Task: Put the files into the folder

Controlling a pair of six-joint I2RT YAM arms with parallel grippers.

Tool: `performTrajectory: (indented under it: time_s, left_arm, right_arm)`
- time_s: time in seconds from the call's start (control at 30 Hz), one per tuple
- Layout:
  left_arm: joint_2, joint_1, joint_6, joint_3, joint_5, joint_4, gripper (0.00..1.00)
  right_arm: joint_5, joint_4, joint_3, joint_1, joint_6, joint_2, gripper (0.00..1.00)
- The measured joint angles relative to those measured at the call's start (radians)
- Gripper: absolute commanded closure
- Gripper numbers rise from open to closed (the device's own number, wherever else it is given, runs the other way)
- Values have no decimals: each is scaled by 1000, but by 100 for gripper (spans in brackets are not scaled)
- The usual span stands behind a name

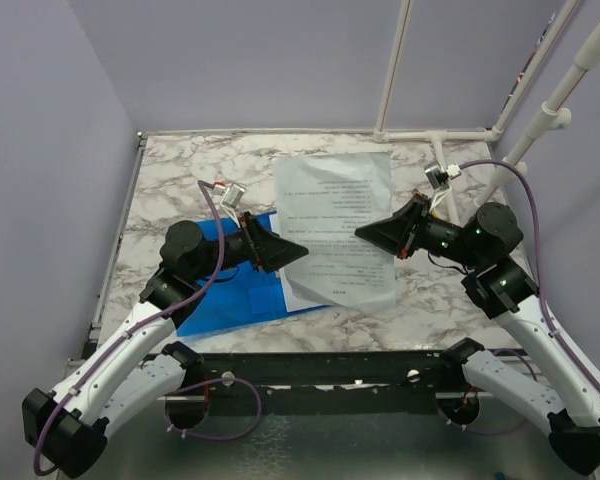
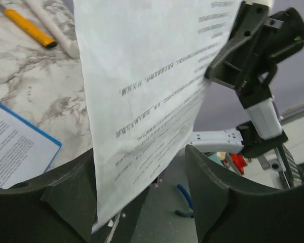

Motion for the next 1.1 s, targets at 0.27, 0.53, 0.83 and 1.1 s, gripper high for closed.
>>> performTrajectory:
  time_s: [0.27,0.53,0.83,1.1]
  left_arm:
    - [16,0,116,30,-265,-281,20]
    - [61,0,171,42,-545,-528,1]
    - [131,0,180,37,-736,-643,1]
    - [216,0,177,-13,-798,-661,1]
  right_arm:
    - [156,-191,100,0,-69,93,99]
    - [277,-364,178,0,-114,235,100]
    - [294,-447,286,0,-113,416,100]
    - [287,-472,333,-1,-92,539,100]
